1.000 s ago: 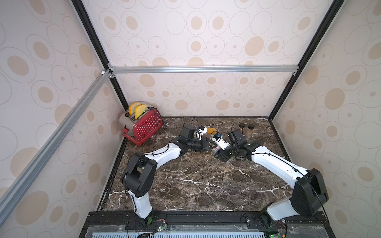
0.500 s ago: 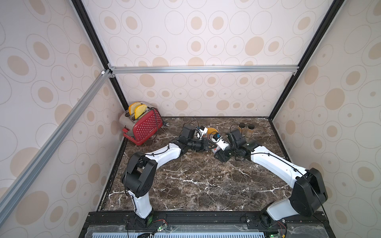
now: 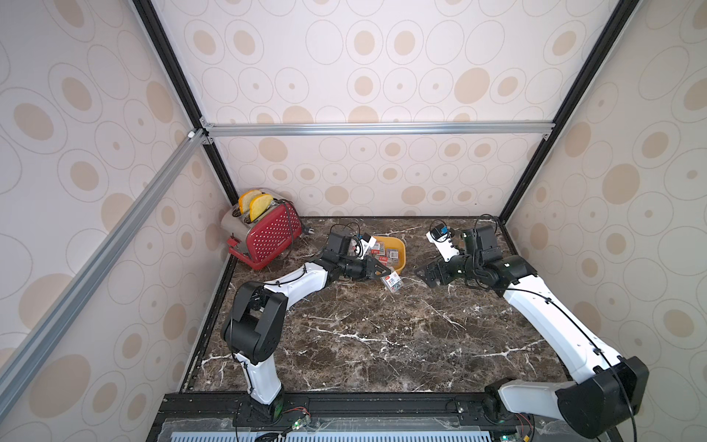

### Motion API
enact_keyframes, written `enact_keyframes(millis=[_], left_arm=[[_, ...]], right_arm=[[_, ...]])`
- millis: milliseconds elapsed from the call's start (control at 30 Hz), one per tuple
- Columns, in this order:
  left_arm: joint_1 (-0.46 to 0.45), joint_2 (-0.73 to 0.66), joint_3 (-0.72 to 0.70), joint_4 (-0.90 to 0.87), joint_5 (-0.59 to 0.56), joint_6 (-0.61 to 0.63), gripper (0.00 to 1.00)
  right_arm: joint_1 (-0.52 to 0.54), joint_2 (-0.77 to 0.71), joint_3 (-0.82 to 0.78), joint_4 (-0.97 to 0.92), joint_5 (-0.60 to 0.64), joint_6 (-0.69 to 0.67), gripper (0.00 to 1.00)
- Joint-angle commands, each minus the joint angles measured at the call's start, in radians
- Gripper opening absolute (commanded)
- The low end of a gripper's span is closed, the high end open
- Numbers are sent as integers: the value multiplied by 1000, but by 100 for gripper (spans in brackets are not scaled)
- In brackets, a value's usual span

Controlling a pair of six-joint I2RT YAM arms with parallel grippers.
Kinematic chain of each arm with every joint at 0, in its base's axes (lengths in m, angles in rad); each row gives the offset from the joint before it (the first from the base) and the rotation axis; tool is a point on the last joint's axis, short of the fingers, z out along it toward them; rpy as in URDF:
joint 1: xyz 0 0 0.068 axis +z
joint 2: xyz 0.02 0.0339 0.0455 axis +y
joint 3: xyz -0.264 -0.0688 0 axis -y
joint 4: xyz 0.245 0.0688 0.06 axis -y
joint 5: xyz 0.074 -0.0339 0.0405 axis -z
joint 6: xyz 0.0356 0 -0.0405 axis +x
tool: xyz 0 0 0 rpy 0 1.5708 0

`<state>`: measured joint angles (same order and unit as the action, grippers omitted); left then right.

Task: Take the paper clips out of the storage box
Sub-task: Place the boxed paper clips at the center of the board.

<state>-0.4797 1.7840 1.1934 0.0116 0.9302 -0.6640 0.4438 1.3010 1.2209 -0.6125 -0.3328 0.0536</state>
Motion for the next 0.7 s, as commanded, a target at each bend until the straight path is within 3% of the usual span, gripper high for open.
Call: enact_keyframes(millis=[0,233,667], left_arm=[[-2,-11,34,-40,46,75,7],[-1,12,64,-71,66,95,8],[-12,71,137,-76,65,72,10]], right_arm=[[3,34,-1,-14,-91,26,95],[30,73,-24,35,-109,14,93],[188,205,-31,95,92,3,96]])
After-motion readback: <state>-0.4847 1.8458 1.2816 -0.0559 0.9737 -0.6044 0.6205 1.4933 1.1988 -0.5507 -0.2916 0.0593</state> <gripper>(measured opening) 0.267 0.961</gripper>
